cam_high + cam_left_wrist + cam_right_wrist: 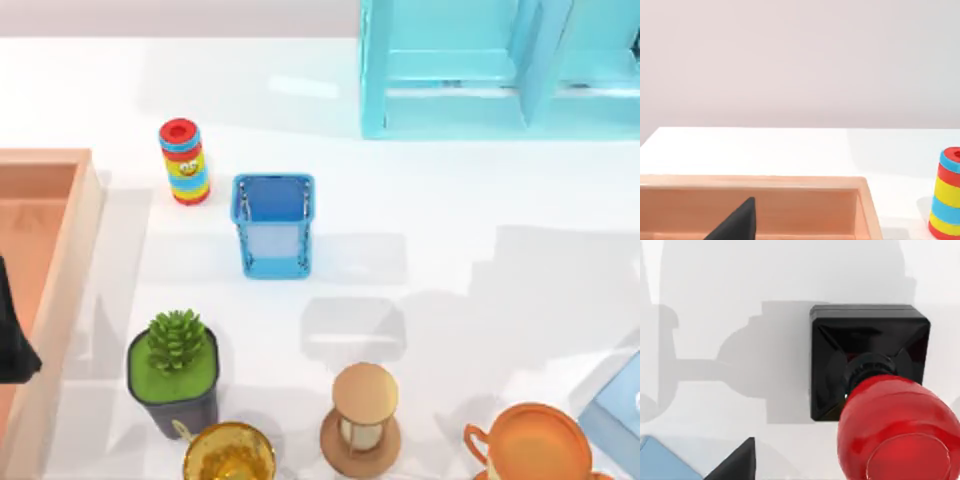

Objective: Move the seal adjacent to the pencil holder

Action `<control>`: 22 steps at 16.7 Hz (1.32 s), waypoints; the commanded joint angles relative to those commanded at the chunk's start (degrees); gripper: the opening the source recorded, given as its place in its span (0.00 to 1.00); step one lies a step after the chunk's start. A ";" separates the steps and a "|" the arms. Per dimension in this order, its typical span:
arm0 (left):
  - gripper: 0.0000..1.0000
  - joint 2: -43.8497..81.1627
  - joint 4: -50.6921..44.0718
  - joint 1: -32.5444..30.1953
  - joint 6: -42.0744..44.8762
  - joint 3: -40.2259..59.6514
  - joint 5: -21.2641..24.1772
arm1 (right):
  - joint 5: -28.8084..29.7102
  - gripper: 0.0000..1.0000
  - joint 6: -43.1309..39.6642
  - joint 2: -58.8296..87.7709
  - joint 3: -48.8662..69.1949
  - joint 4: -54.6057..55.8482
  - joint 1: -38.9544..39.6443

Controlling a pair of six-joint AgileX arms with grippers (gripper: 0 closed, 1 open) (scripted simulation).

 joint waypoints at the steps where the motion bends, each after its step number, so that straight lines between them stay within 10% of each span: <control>1: 1.00 0.00 0.00 0.00 0.00 0.00 0.00 | 0.00 1.00 0.01 0.61 -2.21 3.20 0.01; 9: 1.00 0.00 0.00 0.00 0.00 0.00 0.00 | 0.01 1.00 0.03 2.65 -9.35 11.83 -0.02; 22: 1.00 0.00 0.00 0.00 0.00 0.00 0.00 | 0.01 0.02 0.03 2.65 -9.35 11.83 -0.02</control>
